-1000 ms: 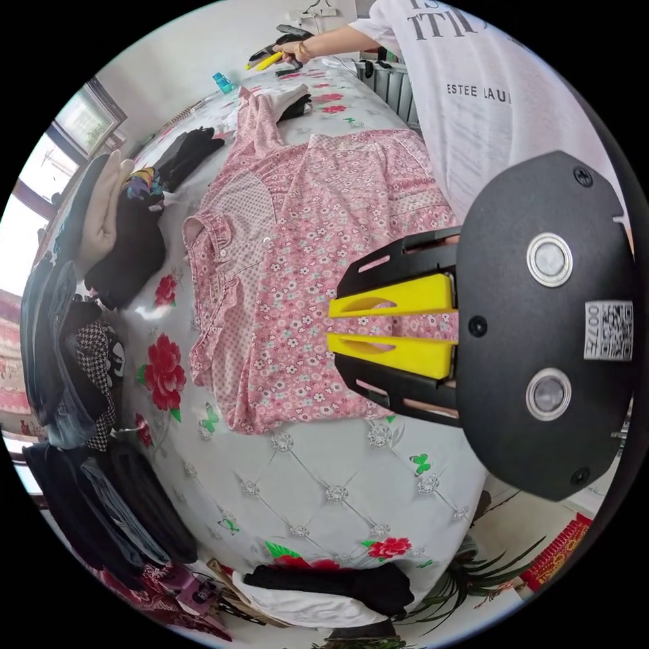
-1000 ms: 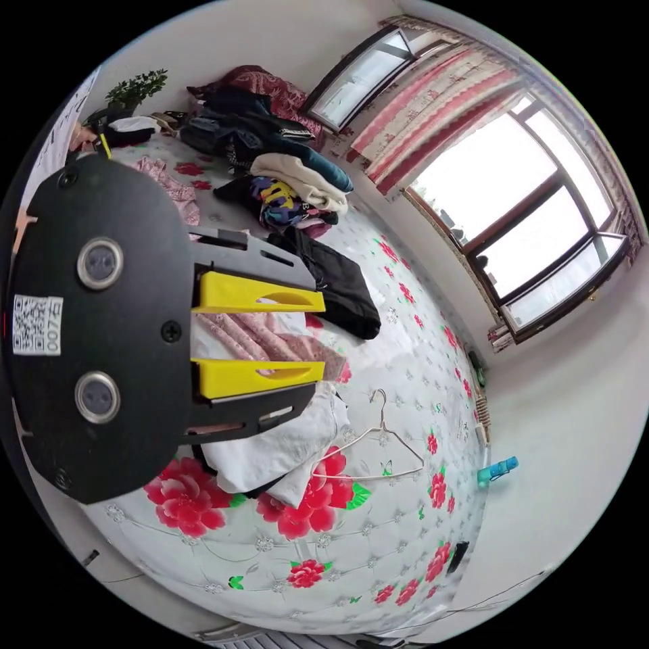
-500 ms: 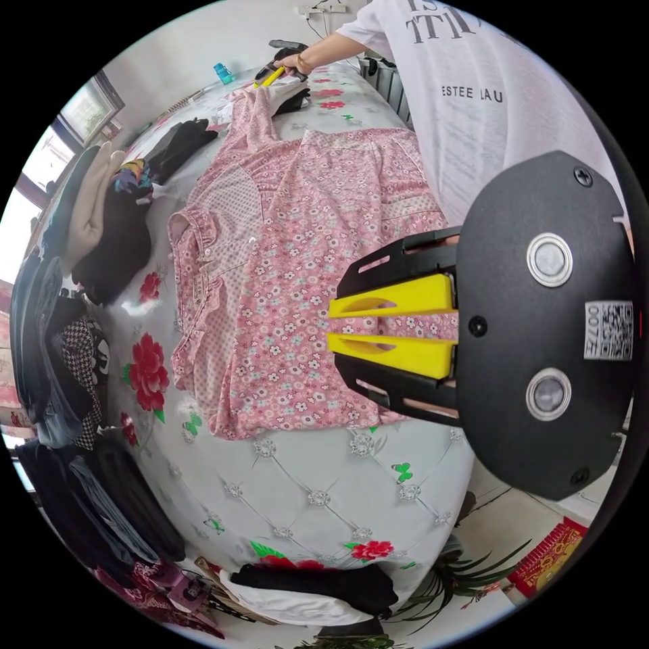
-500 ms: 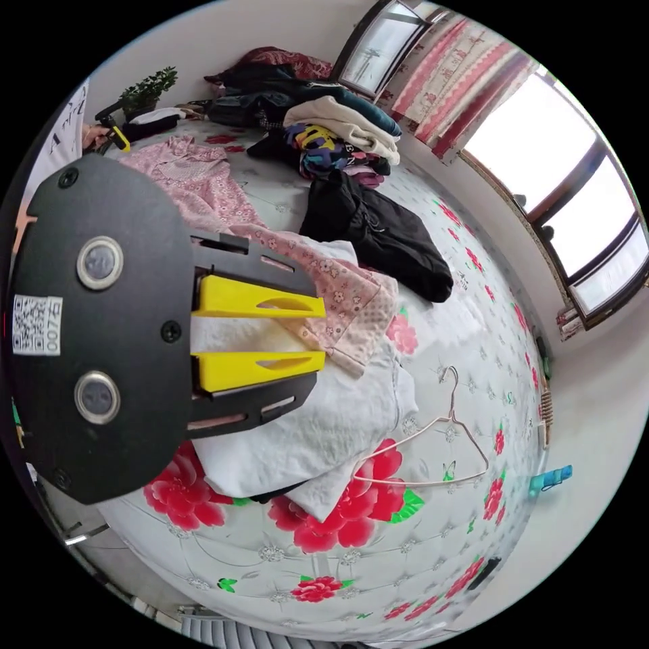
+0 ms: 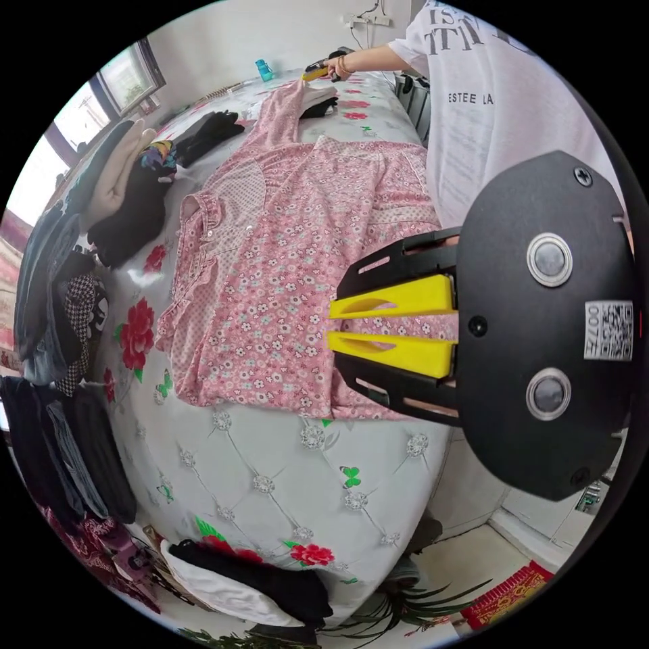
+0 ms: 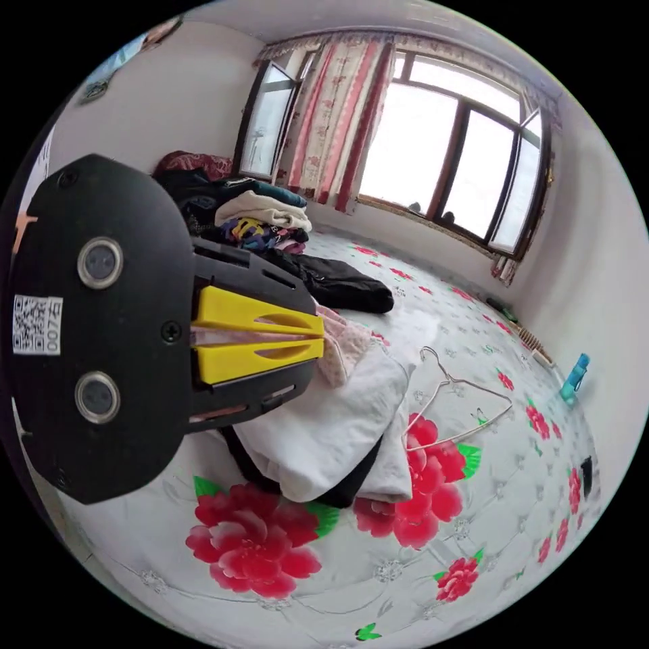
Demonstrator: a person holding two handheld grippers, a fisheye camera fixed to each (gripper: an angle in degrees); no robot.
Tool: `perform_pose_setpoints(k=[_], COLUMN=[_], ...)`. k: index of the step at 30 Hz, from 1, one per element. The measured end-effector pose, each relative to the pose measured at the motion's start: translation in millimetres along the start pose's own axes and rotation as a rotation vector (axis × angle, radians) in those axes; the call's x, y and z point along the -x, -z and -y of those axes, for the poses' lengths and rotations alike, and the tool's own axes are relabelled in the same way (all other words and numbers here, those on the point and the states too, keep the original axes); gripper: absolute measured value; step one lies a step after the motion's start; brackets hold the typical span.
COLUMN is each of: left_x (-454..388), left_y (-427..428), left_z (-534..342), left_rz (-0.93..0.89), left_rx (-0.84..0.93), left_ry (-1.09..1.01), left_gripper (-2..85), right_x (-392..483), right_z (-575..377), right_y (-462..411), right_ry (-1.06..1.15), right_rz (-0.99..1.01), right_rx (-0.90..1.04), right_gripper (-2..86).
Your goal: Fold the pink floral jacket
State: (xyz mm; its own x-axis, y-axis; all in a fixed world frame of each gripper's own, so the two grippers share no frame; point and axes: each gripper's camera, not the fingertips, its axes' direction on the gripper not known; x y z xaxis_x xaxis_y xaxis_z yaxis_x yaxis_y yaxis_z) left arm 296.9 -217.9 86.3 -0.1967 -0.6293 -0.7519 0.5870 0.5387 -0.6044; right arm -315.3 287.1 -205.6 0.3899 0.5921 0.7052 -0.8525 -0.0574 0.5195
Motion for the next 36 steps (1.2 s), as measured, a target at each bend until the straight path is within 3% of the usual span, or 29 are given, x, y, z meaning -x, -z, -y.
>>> perform_pose_setpoints(k=[3,9,11,16,21,23,25,27,31,36], left_x=[11.2,40.5,47.4,53.6,70.6,82.3,88.1,91.3,87.8,78.4], left_y=[8.8,26.7,31.4,30.1,14.8,0.7,-9.3,-15.9,-21.5,-20.7], left_z=[-22.7,-82.2,-101.2,-117.4,-120.8,-125.8,-130.5,-135.3,-137.3,-112.5], left_rz=[0.014,0.013,-0.001,-0.044,-0.123,-0.16,-0.178,-0.193,-0.226,-0.228], left_rx=[-0.023,-0.067,-0.098,-0.13,-0.141,-0.128,-0.112,-0.1,-0.099,-0.147], left_ry=[0.037,0.181,0.212,0.16,0.092,0.077,0.057,0.029,-0.077,-0.162], left_gripper=[3.7,3.5,3.6,4.2,5.1,5.6,5.9,6.3,6.8,7.6], right_x=[42.2,243.8,309.6,365.3,330.6,295.3,274.9,272.4,305.6,324.3], right_z=[5.0,-54.0,-120.8,-288.4,-478.1,-562.9,-600.7,-611.8,-611.6,-622.5], right_y=[-2.8,-8.2,3.1,13.5,-44.8,-95.8,-117.7,-119.6,-100.7,-85.2], right_ry=[0.153,0.856,1.12,1.409,1.405,1.386,1.393,1.403,1.472,1.467], right_rz=[0.081,0.443,0.603,0.787,0.612,0.372,0.243,0.18,0.233,0.306], right_rx=[0.0,0.186,0.268,0.478,0.772,1.039,1.174,1.193,1.144,1.241], right_gripper=[-0.2,-0.2,-0.2,-0.2,-0.2,-0.1,0.0,0.1,1.1,3.1])
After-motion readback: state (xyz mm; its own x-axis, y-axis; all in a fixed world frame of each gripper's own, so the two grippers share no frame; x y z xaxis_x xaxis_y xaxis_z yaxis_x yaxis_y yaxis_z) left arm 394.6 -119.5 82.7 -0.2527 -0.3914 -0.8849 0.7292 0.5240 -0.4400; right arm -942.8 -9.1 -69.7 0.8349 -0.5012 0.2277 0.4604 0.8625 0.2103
